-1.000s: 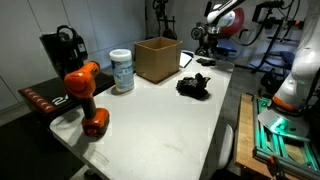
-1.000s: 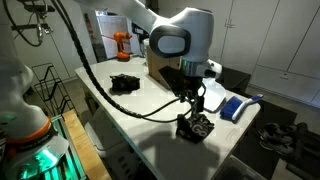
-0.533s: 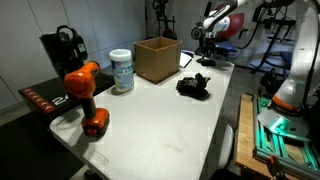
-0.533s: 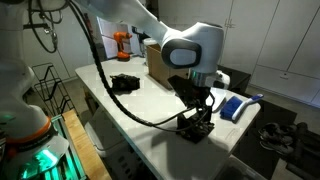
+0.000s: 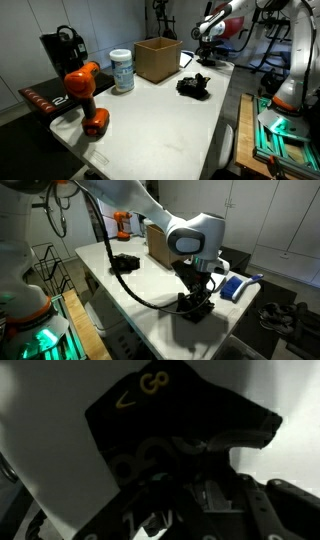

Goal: Pick up the second glove from the right and put it on the leftmost glove, pick up the glove to the right of the stacked glove and put it on the stack of gloves, pick up the rightmost glove and put it on the stack of gloves, pick up all the gloves and put them in the cardboard box

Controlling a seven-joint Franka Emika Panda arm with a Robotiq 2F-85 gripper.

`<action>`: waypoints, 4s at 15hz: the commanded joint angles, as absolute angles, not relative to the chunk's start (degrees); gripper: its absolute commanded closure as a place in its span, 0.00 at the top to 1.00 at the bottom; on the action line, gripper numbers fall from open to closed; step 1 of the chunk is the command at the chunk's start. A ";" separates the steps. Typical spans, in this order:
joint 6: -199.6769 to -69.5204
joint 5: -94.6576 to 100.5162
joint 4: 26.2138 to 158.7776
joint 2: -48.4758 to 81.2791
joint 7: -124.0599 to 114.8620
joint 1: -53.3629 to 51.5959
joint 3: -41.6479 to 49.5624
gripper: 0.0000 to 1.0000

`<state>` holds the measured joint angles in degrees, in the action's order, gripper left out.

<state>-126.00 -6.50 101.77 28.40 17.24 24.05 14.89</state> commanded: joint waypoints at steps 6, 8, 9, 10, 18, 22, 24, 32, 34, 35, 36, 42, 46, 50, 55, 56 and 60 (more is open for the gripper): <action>-121.81 -3.92 102.07 24.35 6.52 21.86 15.16 0.00; -119.42 -3.45 102.34 22.65 5.69 21.43 14.94 0.00; -118.02 -3.37 102.31 21.90 5.31 21.21 14.90 0.00; -116.17 -3.60 102.39 20.97 4.73 20.97 14.83 0.00; -98.27 -3.37 104.04 11.98 -2.75 15.66 13.38 0.00; -95.41 -2.29 105.01 9.76 -5.96 12.10 11.41 0.00; -93.26 -1.42 103.90 10.59 -5.38 11.27 10.78 0.00; -94.06 -2.40 102.83 11.41 -4.74 11.42 10.80 0.01; -92.33 -4.49 103.84 9.86 -3.72 11.06 10.06 0.00; -90.42 -5.72 104.57 8.90 -5.71 10.58 9.72 0.00; -88.44 -6.84 105.12 8.12 -4.97 10.28 9.18 0.00; -77.22 -18.31 106.50 5.19 -9.06 8.01 6.61 0.00; -77.52 -26.71 107.88 6.05 -15.04 6.14 5.26 0.00; -79.21 -30.19 110.13 7.96 -20.49 4.24 4.18 0.00; -87.44 -28.42 112.81 10.59 -25.17 2.44 3.97 0.00; -89.53 -27.96 113.28 11.15 -25.96 2.22 4.00 0.00; -95.27 -25.53 114.23 12.95 -27.96 1.20 3.84 0.26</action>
<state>-91.71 -27.81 113.06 12.36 -25.56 2.38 3.89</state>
